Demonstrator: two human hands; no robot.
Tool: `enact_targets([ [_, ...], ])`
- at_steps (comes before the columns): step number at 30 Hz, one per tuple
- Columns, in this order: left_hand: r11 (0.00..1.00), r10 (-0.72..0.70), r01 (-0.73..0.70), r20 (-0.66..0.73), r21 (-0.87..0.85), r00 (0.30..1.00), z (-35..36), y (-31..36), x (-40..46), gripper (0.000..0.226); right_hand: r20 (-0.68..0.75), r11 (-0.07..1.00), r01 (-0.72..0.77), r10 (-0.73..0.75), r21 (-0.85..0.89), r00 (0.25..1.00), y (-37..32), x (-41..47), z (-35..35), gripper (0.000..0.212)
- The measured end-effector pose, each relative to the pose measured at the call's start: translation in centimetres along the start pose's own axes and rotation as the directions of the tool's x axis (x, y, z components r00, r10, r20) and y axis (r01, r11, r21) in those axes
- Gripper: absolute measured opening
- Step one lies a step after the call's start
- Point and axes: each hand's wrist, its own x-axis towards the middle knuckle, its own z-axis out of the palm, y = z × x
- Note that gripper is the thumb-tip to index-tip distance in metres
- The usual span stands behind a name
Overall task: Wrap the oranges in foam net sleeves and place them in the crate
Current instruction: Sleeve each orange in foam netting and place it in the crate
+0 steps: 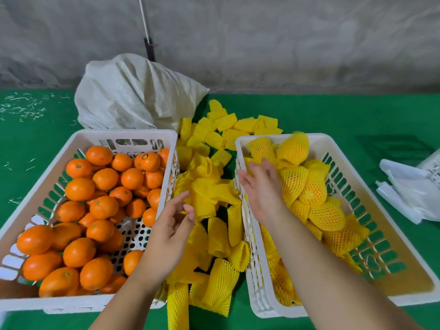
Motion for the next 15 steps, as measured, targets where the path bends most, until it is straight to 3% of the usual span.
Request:
enact_targets([
  [2, 1.000, 0.001, -0.001, 0.005, -0.012, 1.000, 0.0, 0.0, 0.1, 0.049, 0.041, 0.957, 0.120, -0.113, -0.264, 0.993, 1.7, -0.3, -0.9, 0.051],
  [4, 1.000, 0.015, -0.015, -0.016, -0.021, 1.000, 0.0, -0.1, 0.2, 0.042, 0.117, 0.847, 0.233, -0.201, -0.479, 0.973, 2.4, -0.6, -1.4, 0.036],
  [8, 0.995, 0.048, -0.061, -0.166, -0.075, 0.985, -0.8, 0.1, 0.6, 0.031, 0.339, 0.604, 0.401, -0.220, -0.689, 0.915, 3.3, -1.6, -0.9, 0.027],
  [11, 0.967, -0.131, 0.040, -0.355, -0.252, 0.926, -3.1, -0.1, 2.1, 0.023, 0.515, 0.258, 0.548, -0.188, -0.796, 0.836, 3.9, -1.9, -0.1, 0.028],
  [13, 0.990, -0.140, 0.141, -0.439, -0.032, 0.887, -5.3, -1.0, 3.8, 0.019, 0.596, -0.044, 0.594, -0.054, -0.803, 0.801, 4.4, -1.8, 0.7, 0.029],
  [15, 0.930, -0.119, 0.243, -0.401, 0.274, 0.908, -6.9, -2.1, 5.4, 0.041, 0.587, -0.264, 0.602, 0.142, -0.753, 0.797, 5.5, -1.5, 1.5, 0.033],
])
